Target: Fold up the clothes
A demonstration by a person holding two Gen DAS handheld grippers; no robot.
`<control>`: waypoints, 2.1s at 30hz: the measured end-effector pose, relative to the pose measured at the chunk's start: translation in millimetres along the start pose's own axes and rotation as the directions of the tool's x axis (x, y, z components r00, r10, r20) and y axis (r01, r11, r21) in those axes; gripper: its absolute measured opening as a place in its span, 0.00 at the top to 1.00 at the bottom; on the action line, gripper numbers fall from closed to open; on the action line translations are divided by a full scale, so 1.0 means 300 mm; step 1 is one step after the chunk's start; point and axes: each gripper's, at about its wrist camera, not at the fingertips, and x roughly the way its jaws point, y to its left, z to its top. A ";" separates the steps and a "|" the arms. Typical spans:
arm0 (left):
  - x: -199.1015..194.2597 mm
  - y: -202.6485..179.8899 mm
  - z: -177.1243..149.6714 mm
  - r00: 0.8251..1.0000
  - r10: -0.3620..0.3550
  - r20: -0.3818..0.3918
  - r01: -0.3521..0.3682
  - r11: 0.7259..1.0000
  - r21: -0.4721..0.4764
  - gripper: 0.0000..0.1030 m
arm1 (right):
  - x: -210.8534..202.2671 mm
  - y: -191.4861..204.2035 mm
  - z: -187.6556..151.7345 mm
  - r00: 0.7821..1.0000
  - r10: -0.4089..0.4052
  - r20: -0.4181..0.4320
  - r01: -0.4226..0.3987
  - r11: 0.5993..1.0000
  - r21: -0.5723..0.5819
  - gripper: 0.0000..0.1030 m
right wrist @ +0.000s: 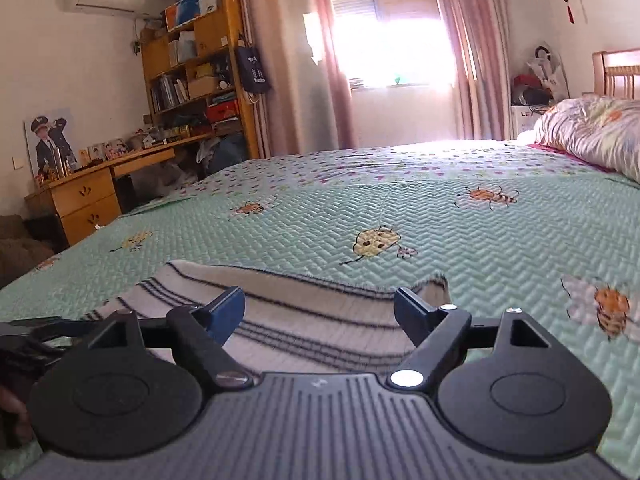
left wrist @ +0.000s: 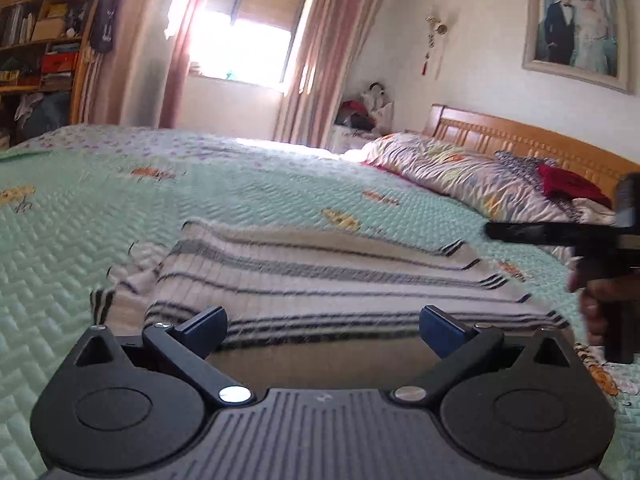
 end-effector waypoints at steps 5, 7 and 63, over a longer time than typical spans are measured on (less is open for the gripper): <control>0.072 -0.007 0.036 0.997 -0.032 -0.075 0.036 0.997 0.062 0.01 | 0.210 -0.238 -0.050 0.962 -0.098 -0.254 0.120 0.990 0.074 0.20; 0.072 0.019 0.010 0.997 -0.037 -0.061 0.038 0.999 0.024 0.02 | 0.124 -0.281 -0.066 0.978 -0.077 -0.193 0.112 0.978 0.175 0.21; -0.194 0.106 -0.158 0.993 0.089 -0.073 -0.109 0.925 -0.364 0.01 | -0.106 -0.178 -0.150 0.991 0.110 -0.071 -0.049 0.817 0.575 0.18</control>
